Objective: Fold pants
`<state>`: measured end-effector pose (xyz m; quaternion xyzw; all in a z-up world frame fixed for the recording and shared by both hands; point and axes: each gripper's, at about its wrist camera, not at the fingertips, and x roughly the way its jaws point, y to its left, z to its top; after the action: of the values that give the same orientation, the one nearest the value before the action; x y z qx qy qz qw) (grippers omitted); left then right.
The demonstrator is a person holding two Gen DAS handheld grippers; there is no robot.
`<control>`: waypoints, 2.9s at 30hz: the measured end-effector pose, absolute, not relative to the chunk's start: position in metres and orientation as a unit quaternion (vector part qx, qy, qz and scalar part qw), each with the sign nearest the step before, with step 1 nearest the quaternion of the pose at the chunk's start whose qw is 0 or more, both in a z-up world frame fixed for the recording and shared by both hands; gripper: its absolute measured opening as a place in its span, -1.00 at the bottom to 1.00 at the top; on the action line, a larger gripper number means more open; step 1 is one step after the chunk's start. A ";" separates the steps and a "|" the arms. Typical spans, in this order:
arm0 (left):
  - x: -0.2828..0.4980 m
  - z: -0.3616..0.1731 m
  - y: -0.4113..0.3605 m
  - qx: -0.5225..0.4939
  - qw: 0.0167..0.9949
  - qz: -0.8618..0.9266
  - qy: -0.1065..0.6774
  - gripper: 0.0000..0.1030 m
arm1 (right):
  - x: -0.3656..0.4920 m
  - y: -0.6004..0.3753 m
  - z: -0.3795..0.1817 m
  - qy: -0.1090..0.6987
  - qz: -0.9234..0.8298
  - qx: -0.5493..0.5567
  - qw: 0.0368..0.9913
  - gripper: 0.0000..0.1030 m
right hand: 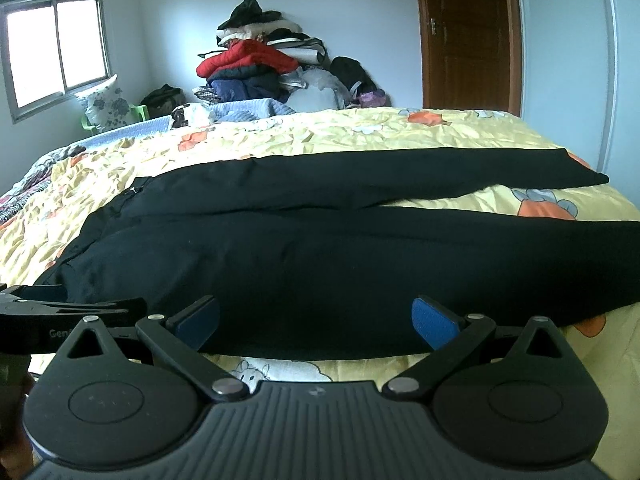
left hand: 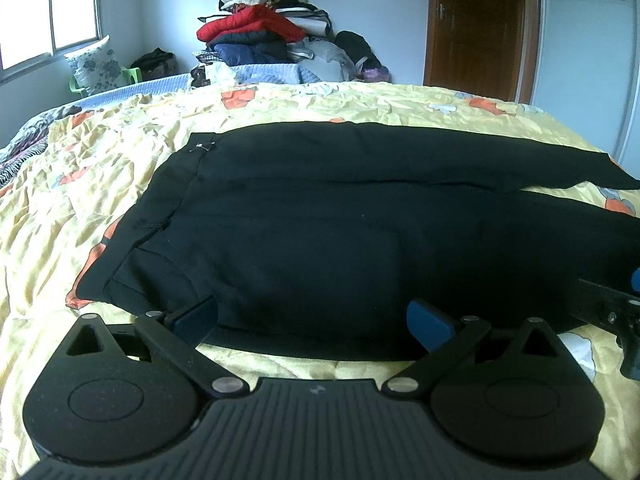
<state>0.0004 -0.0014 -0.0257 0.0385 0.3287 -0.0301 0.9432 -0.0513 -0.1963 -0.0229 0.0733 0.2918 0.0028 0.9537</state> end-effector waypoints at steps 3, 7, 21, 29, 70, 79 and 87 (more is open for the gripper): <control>0.000 -0.026 -0.002 0.039 0.943 -0.030 0.328 0.99 | -0.051 -0.196 -0.023 0.291 0.003 0.073 0.954 1.00; 0.001 -0.027 -0.002 0.039 0.943 -0.030 0.328 0.99 | -0.052 -0.197 -0.023 0.290 0.003 0.072 0.954 1.00; 0.000 -0.028 -0.002 0.040 0.943 -0.027 0.330 0.99 | -0.054 -0.199 -0.024 0.290 0.009 0.072 0.954 1.00; -0.001 -0.029 -0.001 0.041 0.942 -0.025 0.332 0.99 | -0.055 -0.199 -0.024 0.289 0.012 0.071 0.955 1.00; -0.002 -0.022 0.004 0.031 0.954 -0.022 0.296 0.99 | -0.055 -0.197 0.002 0.184 0.088 0.025 0.979 1.00; 0.023 -0.011 0.029 0.021 0.960 0.013 0.280 0.99 | 0.044 -0.192 0.022 0.237 0.185 -0.060 0.952 1.00; 0.050 -0.007 0.044 0.008 0.956 0.022 0.292 0.99 | 0.131 -0.176 0.008 0.283 0.261 -0.110 0.916 1.00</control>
<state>0.0497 0.0442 -0.0071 0.0077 0.2917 0.0219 0.9562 0.1310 -0.1755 0.0078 -0.1101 0.2828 0.2608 0.9164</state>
